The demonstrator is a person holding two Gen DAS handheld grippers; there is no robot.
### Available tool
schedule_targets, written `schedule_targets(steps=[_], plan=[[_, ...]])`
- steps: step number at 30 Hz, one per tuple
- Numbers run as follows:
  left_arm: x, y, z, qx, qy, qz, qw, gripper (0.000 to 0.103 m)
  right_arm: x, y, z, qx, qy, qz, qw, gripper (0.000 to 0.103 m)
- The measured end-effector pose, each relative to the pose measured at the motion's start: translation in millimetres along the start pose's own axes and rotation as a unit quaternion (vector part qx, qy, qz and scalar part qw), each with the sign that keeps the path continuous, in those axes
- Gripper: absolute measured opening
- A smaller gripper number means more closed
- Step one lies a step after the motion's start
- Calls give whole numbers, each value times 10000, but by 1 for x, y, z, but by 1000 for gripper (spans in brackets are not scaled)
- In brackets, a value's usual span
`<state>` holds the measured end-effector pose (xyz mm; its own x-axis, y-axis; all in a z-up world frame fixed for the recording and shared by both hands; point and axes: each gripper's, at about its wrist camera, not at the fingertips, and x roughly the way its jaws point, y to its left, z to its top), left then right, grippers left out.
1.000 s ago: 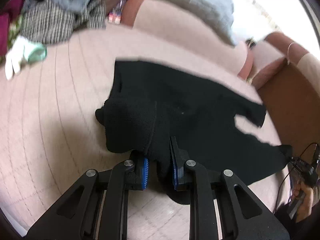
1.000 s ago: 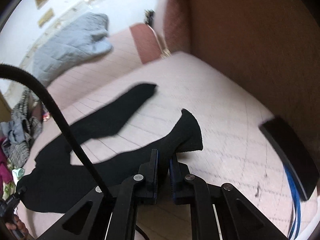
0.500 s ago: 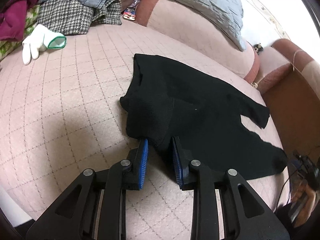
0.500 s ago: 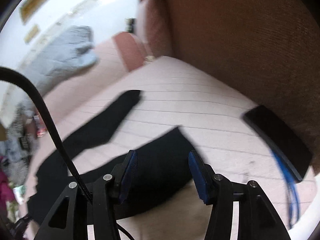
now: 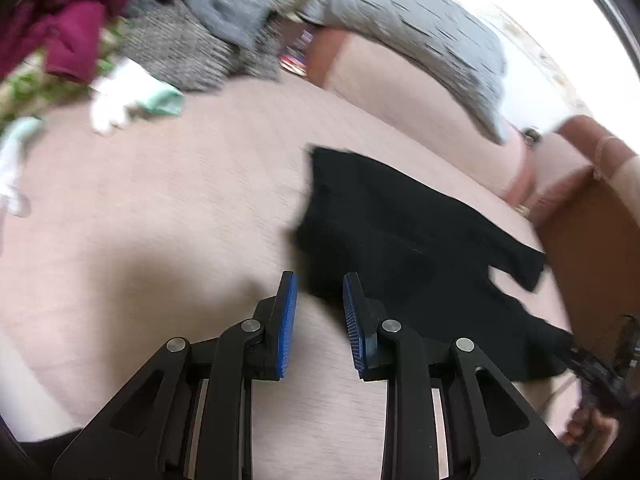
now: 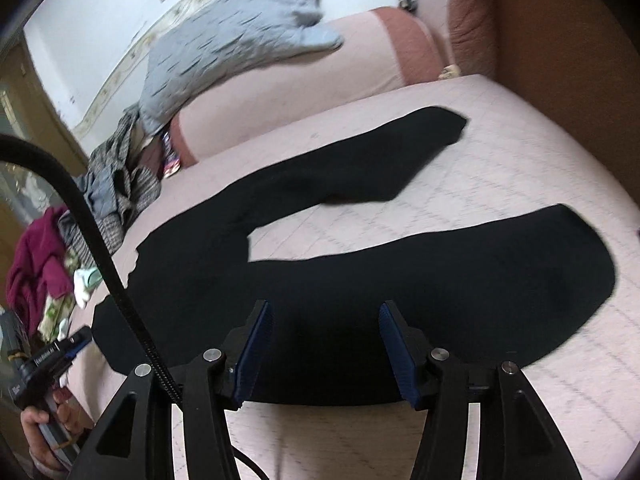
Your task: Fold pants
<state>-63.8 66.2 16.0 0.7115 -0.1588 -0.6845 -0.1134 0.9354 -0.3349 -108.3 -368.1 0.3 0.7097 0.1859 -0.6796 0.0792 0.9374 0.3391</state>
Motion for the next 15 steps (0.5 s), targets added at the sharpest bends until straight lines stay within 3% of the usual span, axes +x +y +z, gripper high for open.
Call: schedule_targets(steps=[3, 7, 12, 15], plan=[[-2, 16, 2, -224, -18, -26, 9997, 25, 14, 24, -3, -239, 102, 239, 9994, 56], [14, 20, 2, -388, 305, -56, 9988, 25, 26, 58, -9, -688, 169, 670, 9952, 58], [28, -2, -1, 84, 548, -143, 9984, 25, 39, 108, -24, -1389, 302, 1274, 9816, 63], [39, -18, -2, 512, 605, 88, 9968, 31, 48, 140, -38, -1874, 406, 1588, 9685, 69]])
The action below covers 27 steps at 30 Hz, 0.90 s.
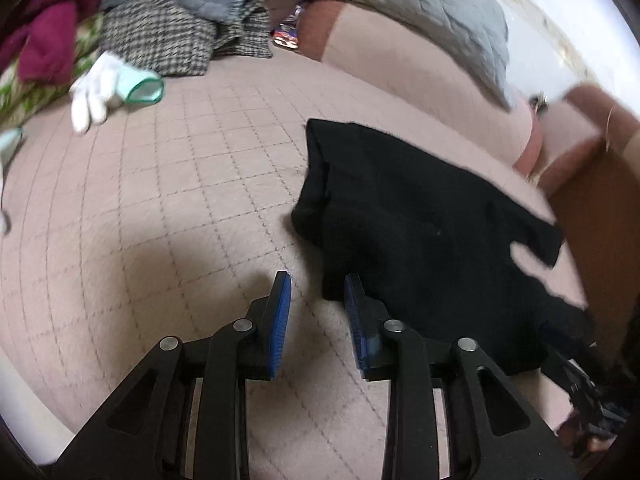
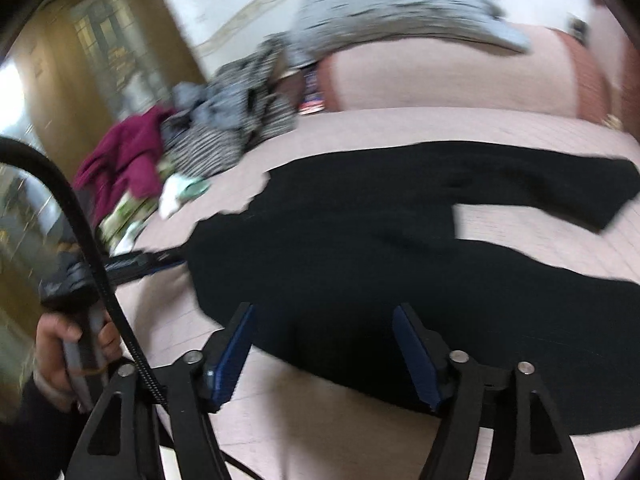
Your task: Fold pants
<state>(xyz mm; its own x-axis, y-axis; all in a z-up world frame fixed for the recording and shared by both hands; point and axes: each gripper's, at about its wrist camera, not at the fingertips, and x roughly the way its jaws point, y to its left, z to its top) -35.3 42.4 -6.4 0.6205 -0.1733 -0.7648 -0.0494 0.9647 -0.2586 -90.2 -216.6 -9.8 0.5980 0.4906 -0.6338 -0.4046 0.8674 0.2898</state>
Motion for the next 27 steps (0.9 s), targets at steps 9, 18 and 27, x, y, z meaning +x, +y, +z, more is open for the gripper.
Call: schedule_targets(steps=[9, 18, 27], plan=[[-18, 15, 10, -164, -368, -590, 9974, 39, 49, 63, -6, -1032, 293, 424, 9933, 70], [31, 7, 22, -662, 377, -1400, 9872, 76, 92, 81, 1, -1558, 500, -45, 9865, 24], [-41, 4, 23, -498, -171, -2458, 9679, 54, 57, 33, 27, 239, 223, 1400, 9896, 12]])
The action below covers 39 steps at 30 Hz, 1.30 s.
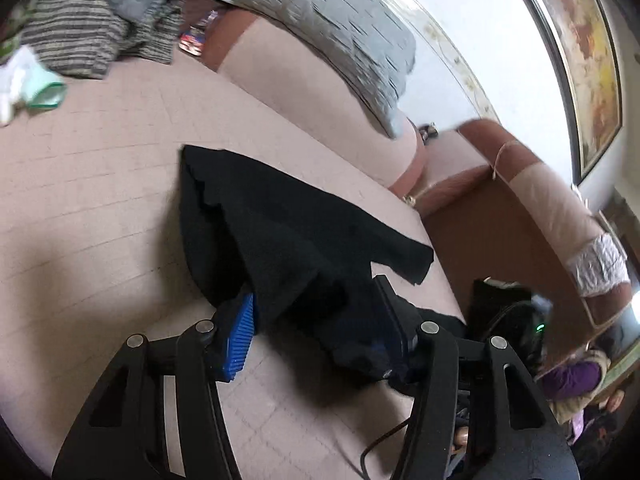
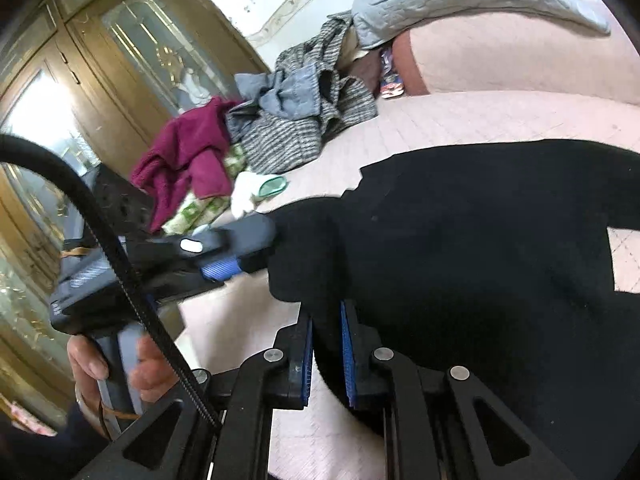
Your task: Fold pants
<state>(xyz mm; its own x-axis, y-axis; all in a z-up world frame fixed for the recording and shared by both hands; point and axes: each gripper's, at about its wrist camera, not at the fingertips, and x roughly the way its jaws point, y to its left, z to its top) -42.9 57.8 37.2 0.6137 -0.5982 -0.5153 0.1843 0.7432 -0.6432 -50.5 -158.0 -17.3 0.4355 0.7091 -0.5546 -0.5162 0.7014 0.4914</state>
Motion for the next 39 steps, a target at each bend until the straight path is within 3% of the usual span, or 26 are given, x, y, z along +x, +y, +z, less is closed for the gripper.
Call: schedule_targets(steps=[2, 4, 5, 8, 10, 15, 17, 19, 22, 26, 29, 32, 35, 39], plan=[[-5, 6, 2, -33, -63, 450, 9990, 54, 15, 7, -7, -70, 369, 202, 9991, 18], [-9, 13, 3, 52, -103, 1169, 9931, 54, 30, 15, -15, -252, 733, 155, 9969, 26], [-10, 15, 3, 65, -117, 1276, 9917, 54, 36, 22, -21, -412, 897, 83, 9951, 31], [-15, 14, 4, 94, -158, 1267, 9918, 54, 29, 33, -30, -793, 860, 9, 9931, 37], [-6, 7, 7, 193, -63, 1342, 9907, 55, 17, 32, -28, -892, 771, -90, 9930, 46], [33, -11, 22, 908, 543, 1493, 9831, 59, -25, 3, 17, -1208, 168, -999, 9875, 49], [53, -21, 33, 1377, 724, 1627, 9743, 59, -40, -19, 35, -1334, 19, -1455, 9803, 53], [75, -31, 48, 1848, 892, 1616, 9653, 59, -43, -46, 58, -1423, 18, -1945, 9705, 64], [110, -36, 69, 2339, 1219, 1455, 9536, 59, -41, -86, 88, -1471, 199, -2492, 9570, 66], [154, -36, 92, 2697, 1504, 1496, 9393, 59, -36, -132, 119, -1545, 361, -2852, 9452, 67], [190, -26, 105, 2877, 1803, 1683, 9254, 59, -42, -164, 129, -1596, 617, -2853, 9431, 71], [218, -17, 108, 3229, 2104, 1962, 9017, 59, -31, -184, 137, -1825, 910, -2748, 9396, 73], [236, -8, 107, 3528, 2398, 2013, 8818, 59, -20, -196, 136, -2050, 1192, -2621, 9354, 79], [248, -5, 108, 3837, 2426, 1806, 8725, 69, 0, -215, 134, -2216, 1647, -2469, 9289, 80]])
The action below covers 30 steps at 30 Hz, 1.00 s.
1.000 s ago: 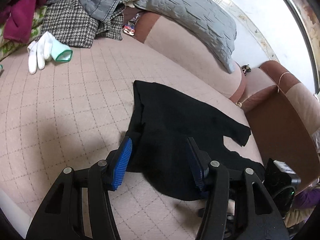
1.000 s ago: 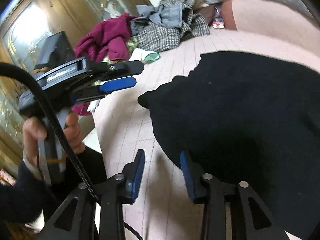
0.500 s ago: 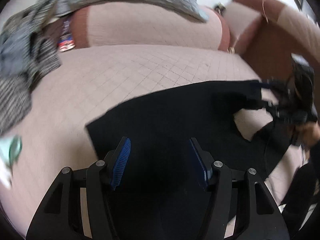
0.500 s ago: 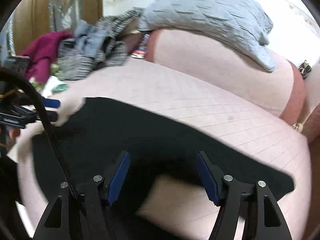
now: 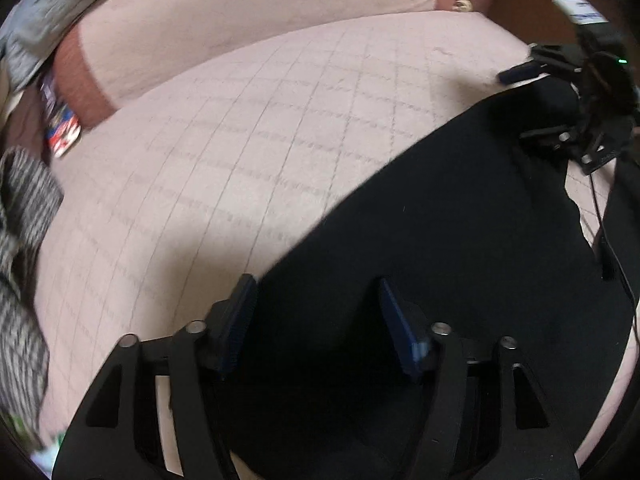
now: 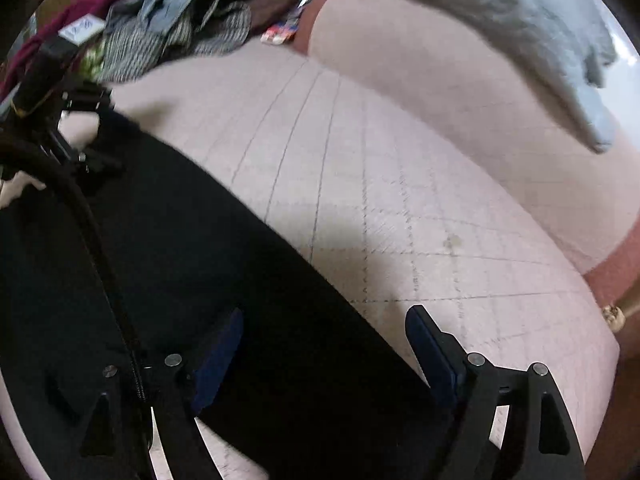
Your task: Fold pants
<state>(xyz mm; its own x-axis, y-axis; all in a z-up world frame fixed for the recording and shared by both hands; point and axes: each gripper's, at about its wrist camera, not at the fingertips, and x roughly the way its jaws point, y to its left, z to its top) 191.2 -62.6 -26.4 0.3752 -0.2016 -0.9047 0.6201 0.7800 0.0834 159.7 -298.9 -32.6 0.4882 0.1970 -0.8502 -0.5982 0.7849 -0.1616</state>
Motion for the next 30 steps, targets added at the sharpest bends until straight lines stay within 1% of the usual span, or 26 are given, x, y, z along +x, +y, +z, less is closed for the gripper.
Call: schedule_targets(steps=[1, 2, 3, 4, 5, 6, 7, 8, 9, 10, 11, 13, 16, 17, 18, 19, 20, 21, 22, 24, 25, 26, 27, 28, 29, 30], plan=[[3, 0, 2, 82, -1, -6, 10000, 73, 7, -1, 0, 23, 111, 88, 9999, 80], [5, 1, 3, 99, -10, -44, 9999, 73, 8, -3, 0, 89, 82, 147, 9998, 80], [8, 5, 3, 67, -34, -172, 9998, 73, 9, -7, 0, 314, -37, 279, 9991, 76], [13, 9, 4, -72, 21, -274, 9996, 74, 10, -9, -2, 495, -71, 373, 9981, 73], [15, 12, 6, -220, 87, -350, 9991, 74, 10, -9, -3, 568, -118, 358, 9977, 68], [15, 13, 7, -297, 100, -363, 9988, 71, 7, -6, -3, 546, -147, 391, 9976, 50], [13, 12, 9, -346, 136, -277, 9989, 63, 5, -3, -2, 517, -164, 453, 9975, 40], [11, 9, 10, -321, 117, -242, 9991, 55, 0, 2, -1, 461, -165, 358, 9982, 30], [7, 3, 10, -260, 28, -242, 9994, 33, -4, 6, -1, 391, -129, 248, 9988, 16], [1, -3, 8, -177, -63, -77, 9998, 18, -8, 11, -1, 334, -109, 147, 9993, 12], [-2, -7, 6, -105, -112, 65, 9999, 13, -13, 15, -1, 271, -125, 20, 9996, 11], [-19, -15, -3, -110, -335, 237, 9991, 10, -37, 23, -2, 135, -326, -286, 9990, 10], [-56, -24, -20, -284, -789, 330, 9959, 9, -72, 37, -8, 17, -656, -563, 9963, 9], [-69, -27, -27, -303, -937, 367, 9945, 9, -90, 48, -15, -72, -799, -736, 9941, 9], [-83, -35, -35, -298, -1084, 424, 9928, 9, -99, 54, -19, -135, -881, -838, 9925, 9], [-95, -44, -43, -283, -1191, 460, 9914, 9, -113, 65, -30, -190, -979, -1026, 9897, 9], [-110, -56, -57, -278, -1330, 439, 9897, 9, -127, 76, -41, -194, -1080, -1149, 9873, 7], [-121, -67, -72, -303, -1428, 338, 9887, 9, -135, 80, -49, -192, -1149, -1217, 9857, 6], [-128, -81, -85, -330, -1474, 270, 9882, 9, -150, 93, -65, -142, -1263, -1319, 9831, 6], [-134, -98, -108, -432, -1497, 106, 9877, 9, -165, 107, -89, 16, -1383, -1246, 9825, 6], [-132, -109, -121, -528, -1437, -35, 9882, 9, -172, 117, -104, 106, -1409, -1222, 9824, 6], [-129, -118, -129, -648, -1377, -69, 9883, 9, -175, 130, -123, 244, -1374, -1121, 9839, 6], [-123, -122, -144, -864, -1264, -130, 9881, 9, -173, 139, -138, 375, -1284, -952, 9864, 6], [-117, -124, -150, -1002, -1189, -213, 9876, 9, -165, 148, -149, 434, -1121, -824, 9893, 6], [-111, -123, -162, -1263, -1101, -369, 9852, 9, -158, 156, -155, 454, -980, -782, 9911, 6], [-110, -127, -169, -1446, -1086, -434, 9826, 9, -148, 164, -167, 560, -777, -683, 9931, 6]])
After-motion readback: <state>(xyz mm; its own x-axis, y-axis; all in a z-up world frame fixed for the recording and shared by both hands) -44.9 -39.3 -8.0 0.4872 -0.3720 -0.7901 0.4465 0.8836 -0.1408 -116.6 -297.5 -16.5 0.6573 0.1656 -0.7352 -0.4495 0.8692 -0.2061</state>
